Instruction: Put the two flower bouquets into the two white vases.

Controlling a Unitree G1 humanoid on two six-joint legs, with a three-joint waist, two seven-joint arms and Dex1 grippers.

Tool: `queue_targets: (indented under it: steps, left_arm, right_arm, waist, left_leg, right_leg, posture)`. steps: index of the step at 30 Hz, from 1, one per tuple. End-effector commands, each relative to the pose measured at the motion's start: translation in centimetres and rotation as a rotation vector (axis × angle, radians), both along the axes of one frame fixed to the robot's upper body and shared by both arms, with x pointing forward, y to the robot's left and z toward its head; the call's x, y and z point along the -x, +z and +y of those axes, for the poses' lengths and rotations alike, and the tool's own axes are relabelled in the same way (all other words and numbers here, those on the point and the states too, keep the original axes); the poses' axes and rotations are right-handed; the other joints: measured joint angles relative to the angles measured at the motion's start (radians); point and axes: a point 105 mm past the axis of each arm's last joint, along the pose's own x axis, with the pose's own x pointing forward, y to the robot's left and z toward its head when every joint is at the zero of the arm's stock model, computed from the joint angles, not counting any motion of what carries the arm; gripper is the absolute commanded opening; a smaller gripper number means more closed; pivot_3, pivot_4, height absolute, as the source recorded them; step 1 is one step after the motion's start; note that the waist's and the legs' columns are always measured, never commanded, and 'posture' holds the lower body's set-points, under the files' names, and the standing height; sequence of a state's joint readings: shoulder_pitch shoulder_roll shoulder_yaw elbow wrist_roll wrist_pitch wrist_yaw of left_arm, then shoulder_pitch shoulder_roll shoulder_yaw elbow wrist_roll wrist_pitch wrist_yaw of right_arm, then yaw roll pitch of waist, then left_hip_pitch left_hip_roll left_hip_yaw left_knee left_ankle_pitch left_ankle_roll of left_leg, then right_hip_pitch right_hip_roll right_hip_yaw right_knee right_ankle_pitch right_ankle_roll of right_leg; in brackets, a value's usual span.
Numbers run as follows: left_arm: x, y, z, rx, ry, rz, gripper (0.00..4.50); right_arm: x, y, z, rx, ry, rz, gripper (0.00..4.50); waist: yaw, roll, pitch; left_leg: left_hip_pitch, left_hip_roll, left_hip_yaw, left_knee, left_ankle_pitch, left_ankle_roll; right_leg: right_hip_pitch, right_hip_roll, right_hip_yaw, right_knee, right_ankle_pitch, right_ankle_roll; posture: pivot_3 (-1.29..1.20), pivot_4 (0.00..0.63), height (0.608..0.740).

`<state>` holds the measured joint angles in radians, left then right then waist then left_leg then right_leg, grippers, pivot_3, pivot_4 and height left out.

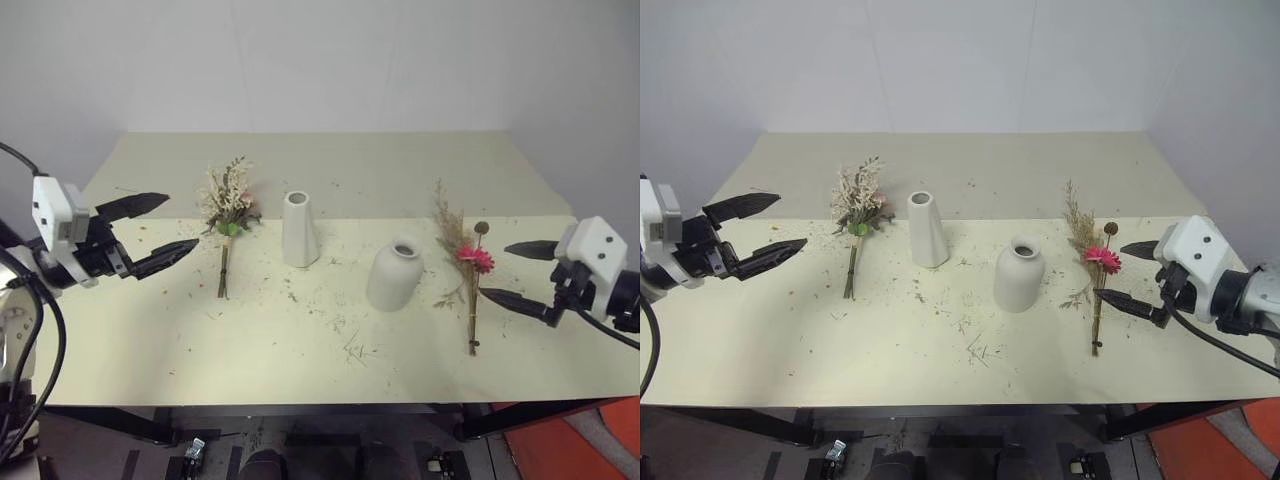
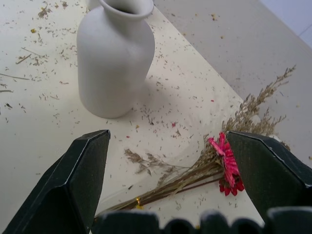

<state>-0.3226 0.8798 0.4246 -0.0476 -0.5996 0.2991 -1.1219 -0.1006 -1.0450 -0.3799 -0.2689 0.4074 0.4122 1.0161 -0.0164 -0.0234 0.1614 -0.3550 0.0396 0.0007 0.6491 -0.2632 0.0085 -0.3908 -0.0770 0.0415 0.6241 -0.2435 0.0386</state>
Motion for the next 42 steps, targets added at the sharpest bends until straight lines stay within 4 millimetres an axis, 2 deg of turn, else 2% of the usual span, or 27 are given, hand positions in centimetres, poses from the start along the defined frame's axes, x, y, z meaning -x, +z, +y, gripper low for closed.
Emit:
queue_targets:
  steps: [1,11,16,20,22,27,31,33,37,42]
  left_arm:
    - [0.0,1.2,-0.2,-0.007,0.001,-0.041,4.46]
    - [0.2,0.9,-0.2,0.017,0.041,-0.035,4.46]
    - [-1.4,0.3,0.3,-0.015,0.208,0.015,4.46]
    - [-3.6,0.7,1.6,-0.131,0.469,-0.014,4.46]
    - [-4.7,1.0,2.1,-0.137,0.546,-0.019,4.46]
    - [-8.1,-0.1,2.1,-0.132,0.678,0.209,4.46]
    - [-10.7,-1.0,2.0,-0.035,0.820,0.419,4.46]
    - [-11.2,-2.0,1.5,-0.031,0.857,0.519,4.46]
    - [-12.4,-3.8,0.0,-0.032,0.824,0.614,4.46]
    - [-14.1,-4.7,0.3,0.038,0.874,0.678,4.46]
  right_arm:
    - [0.1,1.6,0.0,0.011,-0.006,-0.078,4.50]
    - [0.0,1.8,-0.1,0.026,-0.002,-0.076,4.50]
    - [-0.2,2.3,0.7,0.022,0.023,-0.094,4.50]
    - [-0.1,3.7,3.2,-0.016,0.117,-0.138,4.50]
    - [0.0,4.2,4.7,-0.011,0.172,-0.156,4.50]
    - [0.1,5.0,8.0,-0.035,0.279,-0.188,4.50]
    - [-0.1,5.1,10.3,-0.023,0.332,-0.201,4.50]
    - [-0.3,5.2,11.6,-0.023,0.354,-0.211,4.50]
    - [-1.4,5.7,13.9,-0.055,0.376,-0.239,4.50]
    - [-1.6,6.1,15.0,-0.073,0.391,-0.259,4.50]
  waist:
    - [0.000,0.000,0.000]
    - [0.001,0.000,0.000]
    - [0.001,0.000,0.000]
    - [0.002,0.000,0.000]
    - [0.002,-0.001,0.001]
    - [0.004,-0.001,0.001]
    - [0.005,-0.001,0.001]
    - [0.002,-0.001,0.001]
    - [-0.008,-0.001,0.001]
    - [0.001,-0.001,0.001]
  left_leg:
    - [0.000,0.000,0.000,0.000,0.000,0.000]
    - [0.000,0.000,0.000,0.000,0.000,0.000]
    - [0.000,0.000,0.000,0.000,0.000,0.000]
    - [0.000,0.000,0.000,0.000,0.000,0.000]
    - [0.000,-0.001,-0.001,0.000,0.000,0.000]
    - [-0.001,-0.001,-0.001,0.000,0.000,0.000]
    - [-0.003,-0.002,-0.004,0.001,0.000,0.000]
    - [-0.005,-0.003,-0.004,0.002,0.000,0.000]
    - [-0.013,-0.003,-0.004,0.002,0.002,-0.003]
    - [-0.016,-0.003,-0.005,0.002,0.004,-0.005]
  right_leg:
    - [0.000,0.000,0.000,0.000,0.000,0.000]
    - [0.000,0.000,0.000,0.000,0.000,0.000]
    - [0.000,0.000,0.000,0.000,0.000,0.000]
    - [0.000,0.000,0.000,0.000,0.000,0.000]
    - [0.000,0.000,0.000,0.001,0.000,0.000]
    - [0.000,0.000,0.000,0.000,0.000,0.000]
    - [-0.001,0.000,-0.002,0.001,0.000,0.000]
    - [-0.002,0.000,-0.002,0.001,0.000,0.000]
    - [-0.014,0.000,-0.001,0.006,0.001,0.000]
    - [-0.016,0.000,-0.002,0.006,0.001,0.000]
  posture:
    - [0.00,0.150,0.740]
    - [0.00,0.150,0.740]
    - [0.00,0.150,0.740]
    - [0.00,0.150,0.740]
    - [0.00,0.150,0.740]
    - [0.00,0.150,0.740]
    - [0.00,0.150,0.740]
    - [0.00,0.150,0.740]
    - [0.00,0.150,0.740]
    - [0.00,0.150,0.740]
